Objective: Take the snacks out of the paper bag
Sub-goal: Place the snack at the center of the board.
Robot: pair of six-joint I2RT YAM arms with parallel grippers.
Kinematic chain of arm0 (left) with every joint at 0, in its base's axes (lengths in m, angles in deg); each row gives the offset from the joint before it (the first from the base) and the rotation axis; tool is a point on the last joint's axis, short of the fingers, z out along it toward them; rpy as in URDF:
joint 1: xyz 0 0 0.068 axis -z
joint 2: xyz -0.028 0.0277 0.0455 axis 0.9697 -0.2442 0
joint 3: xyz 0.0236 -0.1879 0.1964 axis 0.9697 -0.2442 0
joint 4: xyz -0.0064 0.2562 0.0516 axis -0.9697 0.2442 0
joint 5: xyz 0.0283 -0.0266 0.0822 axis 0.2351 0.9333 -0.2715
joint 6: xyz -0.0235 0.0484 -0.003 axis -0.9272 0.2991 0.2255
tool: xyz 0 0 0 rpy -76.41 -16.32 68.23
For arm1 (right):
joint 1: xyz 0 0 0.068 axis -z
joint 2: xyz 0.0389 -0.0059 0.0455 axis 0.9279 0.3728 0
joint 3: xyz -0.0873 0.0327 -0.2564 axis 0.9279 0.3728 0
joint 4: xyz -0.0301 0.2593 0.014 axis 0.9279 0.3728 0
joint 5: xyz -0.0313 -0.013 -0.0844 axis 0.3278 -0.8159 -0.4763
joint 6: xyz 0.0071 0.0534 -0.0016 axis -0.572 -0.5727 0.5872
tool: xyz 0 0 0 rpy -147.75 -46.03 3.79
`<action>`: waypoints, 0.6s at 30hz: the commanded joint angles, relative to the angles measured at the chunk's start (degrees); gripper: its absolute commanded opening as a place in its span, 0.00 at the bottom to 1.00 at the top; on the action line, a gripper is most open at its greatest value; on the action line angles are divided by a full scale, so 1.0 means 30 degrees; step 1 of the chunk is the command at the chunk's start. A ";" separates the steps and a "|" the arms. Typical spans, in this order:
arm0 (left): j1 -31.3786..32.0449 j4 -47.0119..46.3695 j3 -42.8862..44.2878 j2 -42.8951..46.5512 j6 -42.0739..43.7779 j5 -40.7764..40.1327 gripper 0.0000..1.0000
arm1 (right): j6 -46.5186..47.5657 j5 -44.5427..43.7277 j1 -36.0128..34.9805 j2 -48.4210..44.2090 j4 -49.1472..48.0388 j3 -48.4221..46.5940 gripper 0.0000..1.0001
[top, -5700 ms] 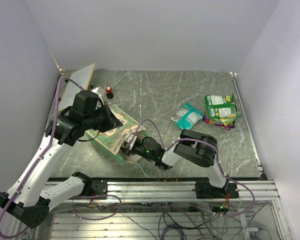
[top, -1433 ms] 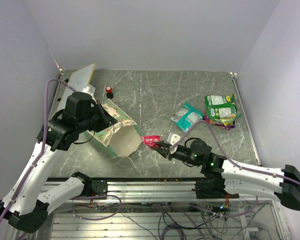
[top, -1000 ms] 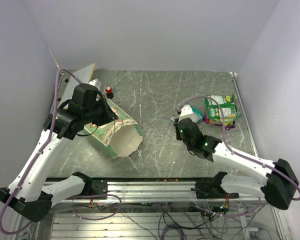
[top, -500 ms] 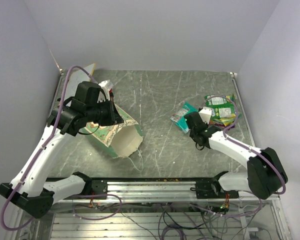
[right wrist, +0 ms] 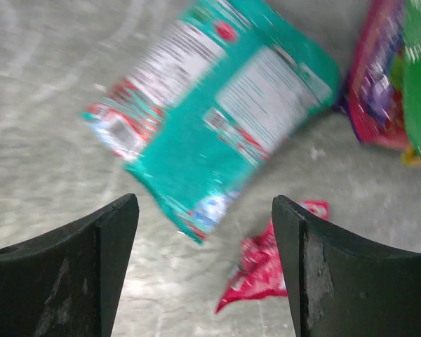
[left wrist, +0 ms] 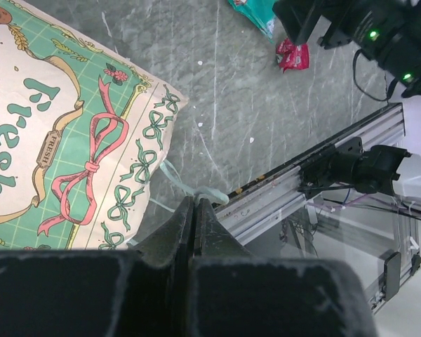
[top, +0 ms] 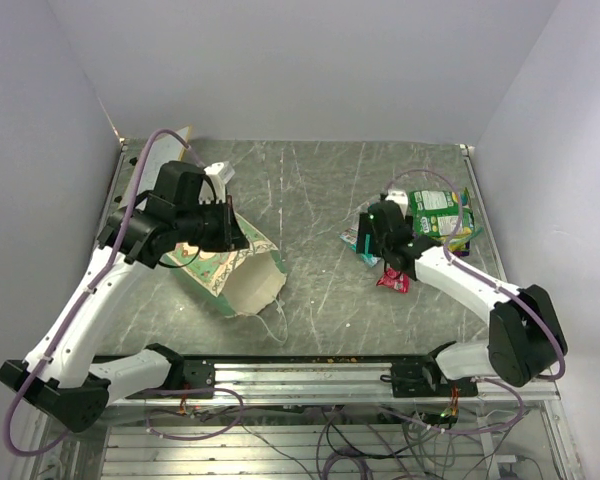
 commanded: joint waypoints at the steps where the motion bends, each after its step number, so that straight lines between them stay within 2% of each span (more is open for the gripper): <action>1: -0.0073 -0.0979 0.0313 -0.0273 0.0063 0.0494 0.07 | 0.3649 0.4571 -0.0248 -0.0125 -0.1793 -0.1634 0.77; 6: -0.0059 -0.1763 0.0417 -0.0742 -0.1090 0.0186 0.07 | 0.5771 1.1396 -0.1762 -0.0515 -0.5490 -0.1006 0.77; 9: -0.0068 -0.1515 0.1181 -0.1321 -0.2031 0.0103 0.07 | 0.5806 1.3343 -0.3135 -0.0159 -0.7650 -0.0517 0.77; 13: -0.0063 -0.2171 0.1036 -0.1324 -0.3292 0.0178 0.07 | 0.6444 1.2758 -0.5691 0.0281 -1.0193 0.0382 0.80; 18: -0.0078 -0.3193 -0.0186 -0.0518 -0.4338 -0.0053 0.07 | 0.7475 1.1796 -0.7007 0.1427 -1.5086 0.2412 0.82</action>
